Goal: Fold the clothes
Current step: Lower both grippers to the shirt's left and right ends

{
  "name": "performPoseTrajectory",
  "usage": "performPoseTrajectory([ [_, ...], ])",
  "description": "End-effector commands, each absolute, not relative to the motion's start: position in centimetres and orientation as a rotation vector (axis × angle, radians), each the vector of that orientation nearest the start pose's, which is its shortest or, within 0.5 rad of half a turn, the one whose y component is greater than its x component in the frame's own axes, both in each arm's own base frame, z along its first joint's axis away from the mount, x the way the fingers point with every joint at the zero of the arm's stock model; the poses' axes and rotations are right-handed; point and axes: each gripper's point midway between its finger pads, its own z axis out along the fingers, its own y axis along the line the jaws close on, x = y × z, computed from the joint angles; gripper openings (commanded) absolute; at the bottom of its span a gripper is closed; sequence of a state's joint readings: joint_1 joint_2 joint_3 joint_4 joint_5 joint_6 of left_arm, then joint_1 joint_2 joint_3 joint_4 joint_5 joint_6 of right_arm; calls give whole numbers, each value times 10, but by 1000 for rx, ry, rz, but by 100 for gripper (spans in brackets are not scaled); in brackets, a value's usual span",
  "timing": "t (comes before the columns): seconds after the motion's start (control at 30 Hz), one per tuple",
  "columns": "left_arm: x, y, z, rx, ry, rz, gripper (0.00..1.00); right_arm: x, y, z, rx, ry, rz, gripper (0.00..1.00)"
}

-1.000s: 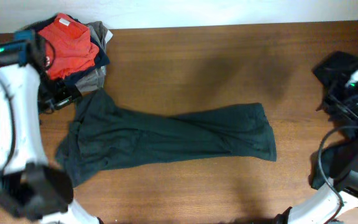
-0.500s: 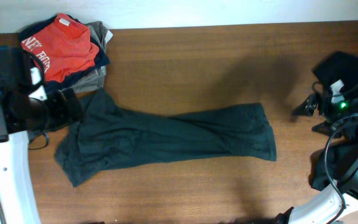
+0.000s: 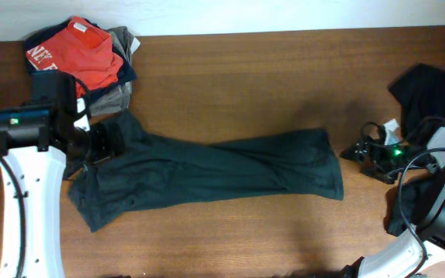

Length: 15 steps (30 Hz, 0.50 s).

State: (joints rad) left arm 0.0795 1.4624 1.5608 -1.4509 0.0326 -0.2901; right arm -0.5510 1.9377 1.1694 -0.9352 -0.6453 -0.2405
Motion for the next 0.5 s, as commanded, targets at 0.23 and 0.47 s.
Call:
performPoseTrajectory([
  [0.23,275,6,198,-510,2939,-158,99,304,-13,-5,261,2894,972,99],
  [0.47,276,6,198,-509,2934,-159,99,297,-9,-7,261,2927,973,60],
])
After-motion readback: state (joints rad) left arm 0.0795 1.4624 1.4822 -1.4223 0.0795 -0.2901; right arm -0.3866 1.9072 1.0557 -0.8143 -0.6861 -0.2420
